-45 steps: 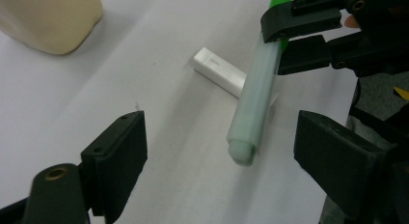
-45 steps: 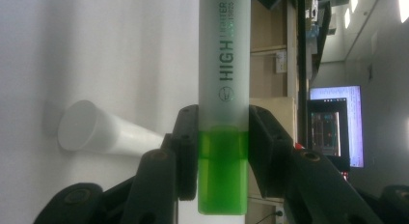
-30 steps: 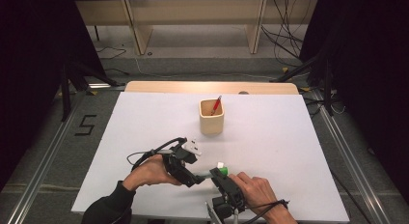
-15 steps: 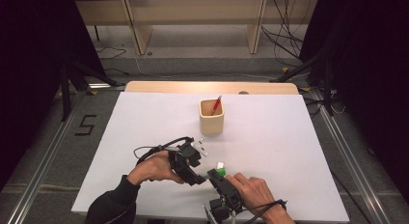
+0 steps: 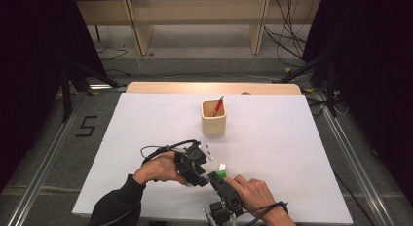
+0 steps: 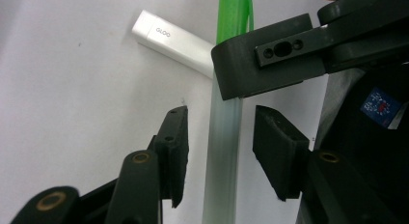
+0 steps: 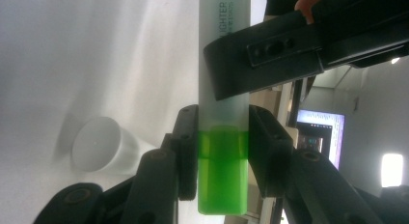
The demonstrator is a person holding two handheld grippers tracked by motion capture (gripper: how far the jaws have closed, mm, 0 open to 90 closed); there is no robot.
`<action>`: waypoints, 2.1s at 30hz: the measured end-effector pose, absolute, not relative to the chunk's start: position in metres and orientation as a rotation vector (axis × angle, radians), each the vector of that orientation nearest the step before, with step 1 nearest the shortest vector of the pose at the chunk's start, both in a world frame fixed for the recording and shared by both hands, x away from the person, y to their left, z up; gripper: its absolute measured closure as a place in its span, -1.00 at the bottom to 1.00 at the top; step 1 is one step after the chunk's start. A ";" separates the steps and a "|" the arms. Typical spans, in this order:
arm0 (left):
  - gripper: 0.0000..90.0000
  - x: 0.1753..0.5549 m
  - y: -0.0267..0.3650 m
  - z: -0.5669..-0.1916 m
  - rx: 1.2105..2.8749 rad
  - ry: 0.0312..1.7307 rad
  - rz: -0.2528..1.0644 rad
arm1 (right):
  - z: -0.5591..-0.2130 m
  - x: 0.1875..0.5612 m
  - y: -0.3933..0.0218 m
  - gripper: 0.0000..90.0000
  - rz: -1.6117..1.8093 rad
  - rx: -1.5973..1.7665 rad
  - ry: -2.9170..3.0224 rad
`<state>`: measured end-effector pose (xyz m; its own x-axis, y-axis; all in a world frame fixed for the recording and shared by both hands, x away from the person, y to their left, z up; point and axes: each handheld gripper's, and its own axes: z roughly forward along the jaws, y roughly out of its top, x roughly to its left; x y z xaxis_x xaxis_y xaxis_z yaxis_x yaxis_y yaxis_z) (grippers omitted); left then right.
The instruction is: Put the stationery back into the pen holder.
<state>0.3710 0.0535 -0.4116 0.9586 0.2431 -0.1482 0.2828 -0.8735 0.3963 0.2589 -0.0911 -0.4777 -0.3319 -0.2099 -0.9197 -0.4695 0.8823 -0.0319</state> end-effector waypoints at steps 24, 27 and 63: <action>0.66 0.375 0.049 -0.419 2.731 0.341 -0.247 | -0.482 0.254 -0.086 0.49 0.283 -0.558 1.906; 0.70 0.376 0.051 -0.420 2.721 0.343 -0.276 | -0.483 0.253 -0.086 0.48 0.283 -0.560 1.906; 0.70 0.401 0.098 -0.406 2.414 0.659 -0.038 | -0.445 0.286 -0.148 -0.25 0.716 0.337 2.100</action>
<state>0.4005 0.0982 -0.4065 0.8745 0.4489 -0.1836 0.4671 -0.6775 0.5682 0.2860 -0.1484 -0.4447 -0.5866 0.4773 -0.6543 -0.0216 0.7984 0.6018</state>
